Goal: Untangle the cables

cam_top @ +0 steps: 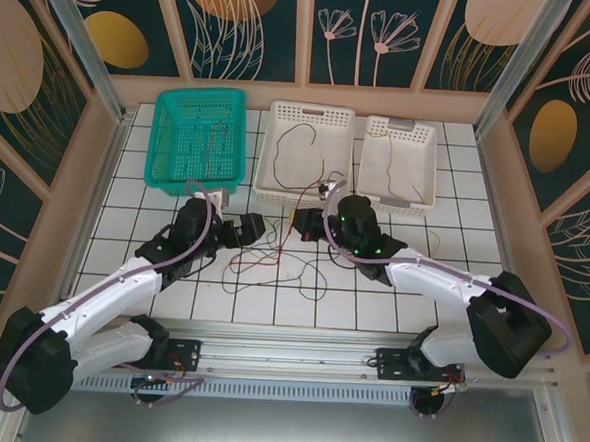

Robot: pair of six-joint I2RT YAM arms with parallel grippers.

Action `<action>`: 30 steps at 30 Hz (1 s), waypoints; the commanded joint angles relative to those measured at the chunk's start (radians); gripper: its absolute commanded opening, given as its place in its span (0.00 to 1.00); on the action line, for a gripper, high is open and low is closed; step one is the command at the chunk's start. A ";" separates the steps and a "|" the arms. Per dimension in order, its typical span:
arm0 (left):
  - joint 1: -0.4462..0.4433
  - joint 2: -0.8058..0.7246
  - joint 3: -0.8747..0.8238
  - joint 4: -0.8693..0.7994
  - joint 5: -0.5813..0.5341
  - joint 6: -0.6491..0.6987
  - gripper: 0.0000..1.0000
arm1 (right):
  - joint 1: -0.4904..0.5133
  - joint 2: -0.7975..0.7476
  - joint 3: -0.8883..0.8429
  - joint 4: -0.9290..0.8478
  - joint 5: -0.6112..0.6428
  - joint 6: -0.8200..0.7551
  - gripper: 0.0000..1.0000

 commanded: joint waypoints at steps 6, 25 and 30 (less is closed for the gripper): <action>-0.090 -0.024 0.023 0.186 0.132 0.026 0.98 | -0.004 -0.028 0.072 -0.030 -0.134 0.072 0.00; -0.264 0.089 0.091 0.173 0.051 0.154 0.52 | 0.006 -0.073 0.158 -0.107 -0.213 0.112 0.00; -0.264 0.068 0.094 0.164 0.033 0.159 0.13 | 0.004 -0.098 0.159 -0.151 -0.169 0.092 0.00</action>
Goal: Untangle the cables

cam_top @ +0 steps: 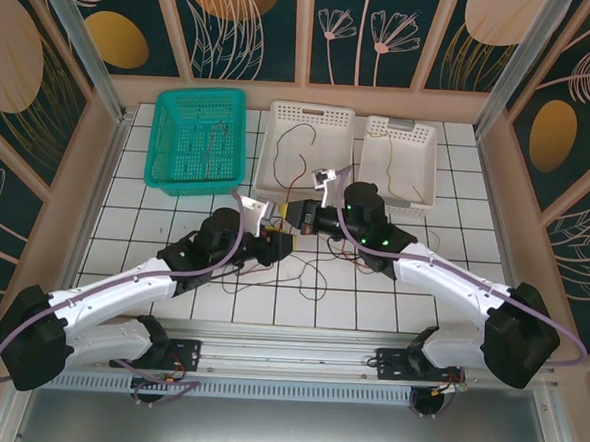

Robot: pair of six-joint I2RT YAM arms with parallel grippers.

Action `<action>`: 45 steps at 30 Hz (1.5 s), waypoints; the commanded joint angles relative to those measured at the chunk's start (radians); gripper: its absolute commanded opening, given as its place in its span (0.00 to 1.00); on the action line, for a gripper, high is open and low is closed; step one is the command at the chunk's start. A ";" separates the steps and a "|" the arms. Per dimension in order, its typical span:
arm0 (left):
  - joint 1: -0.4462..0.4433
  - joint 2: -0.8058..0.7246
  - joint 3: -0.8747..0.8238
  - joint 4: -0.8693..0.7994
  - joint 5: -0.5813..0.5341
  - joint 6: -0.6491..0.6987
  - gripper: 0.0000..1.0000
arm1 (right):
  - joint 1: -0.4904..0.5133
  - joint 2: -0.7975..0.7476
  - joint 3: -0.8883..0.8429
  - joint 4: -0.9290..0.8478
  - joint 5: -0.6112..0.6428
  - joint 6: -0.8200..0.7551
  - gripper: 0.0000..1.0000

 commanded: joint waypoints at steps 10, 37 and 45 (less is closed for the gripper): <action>-0.002 -0.114 0.117 -0.172 -0.209 0.029 0.00 | -0.090 -0.245 -0.050 -0.086 0.110 -0.032 0.42; 0.684 0.307 0.873 -0.406 -0.143 0.176 0.00 | -0.187 -0.727 -0.249 -0.336 0.230 -0.100 0.74; 0.710 0.476 0.905 -0.292 -0.177 0.190 0.00 | -0.186 -0.761 -0.271 -0.348 0.205 -0.089 0.74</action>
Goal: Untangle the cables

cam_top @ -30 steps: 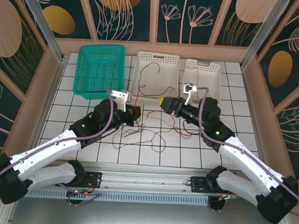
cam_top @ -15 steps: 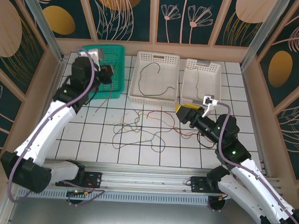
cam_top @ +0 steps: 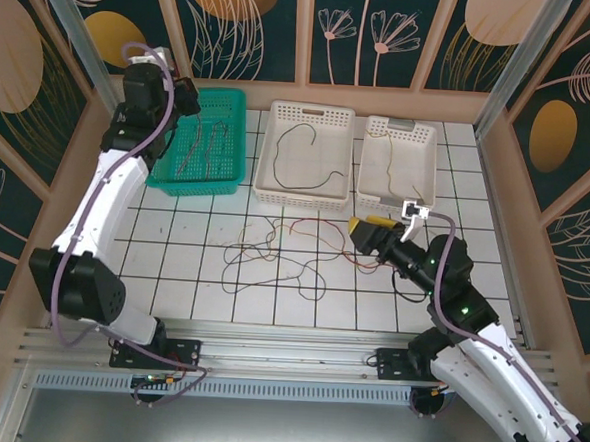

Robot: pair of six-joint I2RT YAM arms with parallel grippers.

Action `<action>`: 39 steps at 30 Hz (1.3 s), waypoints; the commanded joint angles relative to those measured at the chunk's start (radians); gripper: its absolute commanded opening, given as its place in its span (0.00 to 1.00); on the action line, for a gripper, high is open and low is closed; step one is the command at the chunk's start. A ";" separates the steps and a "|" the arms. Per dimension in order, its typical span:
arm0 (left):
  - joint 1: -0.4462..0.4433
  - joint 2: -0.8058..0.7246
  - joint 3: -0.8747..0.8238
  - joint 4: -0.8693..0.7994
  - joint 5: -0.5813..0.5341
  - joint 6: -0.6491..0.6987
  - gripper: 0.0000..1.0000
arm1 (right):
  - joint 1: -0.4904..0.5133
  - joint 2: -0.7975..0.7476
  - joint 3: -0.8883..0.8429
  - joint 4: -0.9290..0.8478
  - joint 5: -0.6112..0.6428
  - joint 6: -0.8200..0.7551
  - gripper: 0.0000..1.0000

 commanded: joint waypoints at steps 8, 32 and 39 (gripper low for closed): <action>0.020 0.147 -0.144 0.276 -0.089 0.026 0.00 | -0.003 -0.110 -0.106 0.062 -0.117 0.010 0.74; 0.023 0.354 -0.366 0.485 -0.059 -0.036 0.00 | 0.001 -0.191 -0.235 0.106 -0.154 0.041 0.74; 0.022 0.402 -0.338 0.445 -0.005 -0.062 0.03 | 0.001 -0.101 -0.211 0.028 -0.053 0.029 0.73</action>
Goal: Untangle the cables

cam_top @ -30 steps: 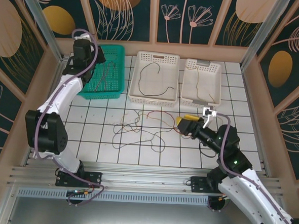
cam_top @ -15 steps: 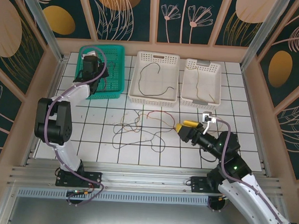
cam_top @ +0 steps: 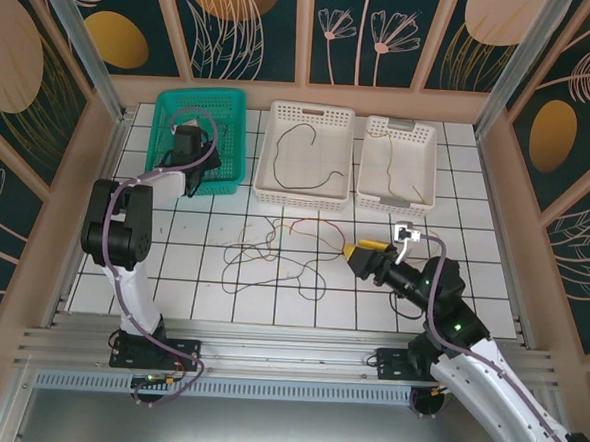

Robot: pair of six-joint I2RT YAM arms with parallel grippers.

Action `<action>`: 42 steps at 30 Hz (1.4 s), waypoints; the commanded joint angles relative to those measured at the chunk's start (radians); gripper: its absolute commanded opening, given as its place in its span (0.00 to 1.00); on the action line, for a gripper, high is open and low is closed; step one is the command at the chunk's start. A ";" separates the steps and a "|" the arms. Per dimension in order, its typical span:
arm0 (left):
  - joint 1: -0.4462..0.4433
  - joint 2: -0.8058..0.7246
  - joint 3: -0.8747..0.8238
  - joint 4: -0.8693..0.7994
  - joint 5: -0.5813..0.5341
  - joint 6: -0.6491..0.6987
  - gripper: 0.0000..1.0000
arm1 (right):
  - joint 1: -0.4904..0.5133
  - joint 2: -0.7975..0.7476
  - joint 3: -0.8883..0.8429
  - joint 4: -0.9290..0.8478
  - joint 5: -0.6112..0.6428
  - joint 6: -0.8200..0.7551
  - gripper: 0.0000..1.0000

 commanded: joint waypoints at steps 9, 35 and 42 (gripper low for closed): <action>0.008 -0.066 0.083 -0.101 0.067 -0.004 0.61 | 0.002 0.168 0.035 -0.072 0.123 -0.002 0.73; -0.110 -0.674 -0.077 -0.623 0.056 0.005 0.98 | 0.055 0.644 0.143 -0.203 0.422 -0.038 0.73; -0.110 -0.830 -0.267 -0.527 0.022 0.026 0.99 | 0.059 0.808 0.227 -0.171 0.503 -0.119 0.57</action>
